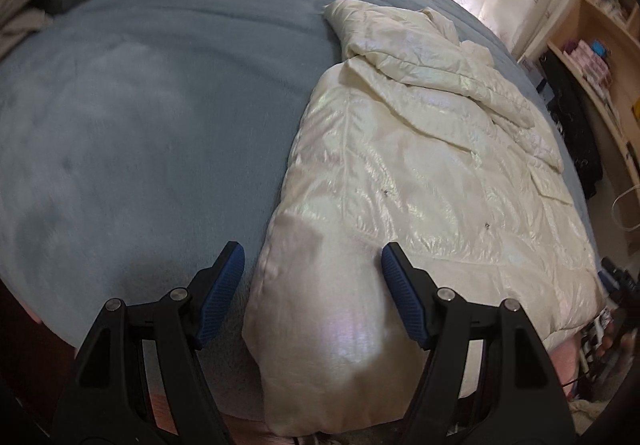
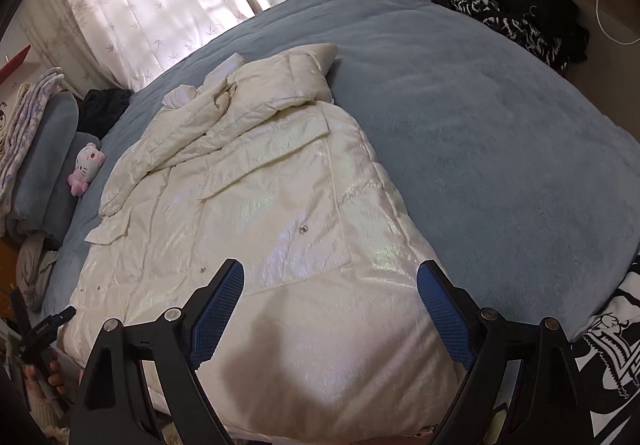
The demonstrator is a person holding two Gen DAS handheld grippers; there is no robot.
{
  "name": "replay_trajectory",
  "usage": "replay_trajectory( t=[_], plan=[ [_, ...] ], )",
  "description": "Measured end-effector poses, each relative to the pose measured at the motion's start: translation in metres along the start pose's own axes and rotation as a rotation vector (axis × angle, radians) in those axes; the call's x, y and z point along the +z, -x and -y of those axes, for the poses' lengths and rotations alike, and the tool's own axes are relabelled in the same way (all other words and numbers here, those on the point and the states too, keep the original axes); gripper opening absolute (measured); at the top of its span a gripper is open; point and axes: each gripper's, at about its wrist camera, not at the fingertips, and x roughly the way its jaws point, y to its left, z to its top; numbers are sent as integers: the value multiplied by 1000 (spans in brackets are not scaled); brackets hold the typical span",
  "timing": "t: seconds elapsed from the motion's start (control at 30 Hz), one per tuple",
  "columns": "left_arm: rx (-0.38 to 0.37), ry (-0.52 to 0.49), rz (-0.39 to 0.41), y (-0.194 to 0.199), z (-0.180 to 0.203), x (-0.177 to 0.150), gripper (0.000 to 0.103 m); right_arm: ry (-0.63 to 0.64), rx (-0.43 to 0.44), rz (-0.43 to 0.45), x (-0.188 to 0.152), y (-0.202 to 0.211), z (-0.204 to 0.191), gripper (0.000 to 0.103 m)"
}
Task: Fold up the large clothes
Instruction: 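Grasp the long side edge of the white jacket with both tools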
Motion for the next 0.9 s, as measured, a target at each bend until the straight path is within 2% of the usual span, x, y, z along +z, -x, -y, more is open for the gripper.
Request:
replay_trajectory(
  t=[0.23,0.53,0.7,0.9],
  plan=[
    [-17,20,5,-7,-2,-2,72,23,-40,69,-2,16,-5,90],
    [-29,20,9,-13,-4,-6,77,-54,-129,42,-12,22,31,90],
    [-18,-4,9,-18,2,-8,83,-131,-90,-15,-25,10,53,90],
    [-14,-48,-8,-26,12,-12,100,-184,-22,-18,-35,-2,61,89]
  ],
)
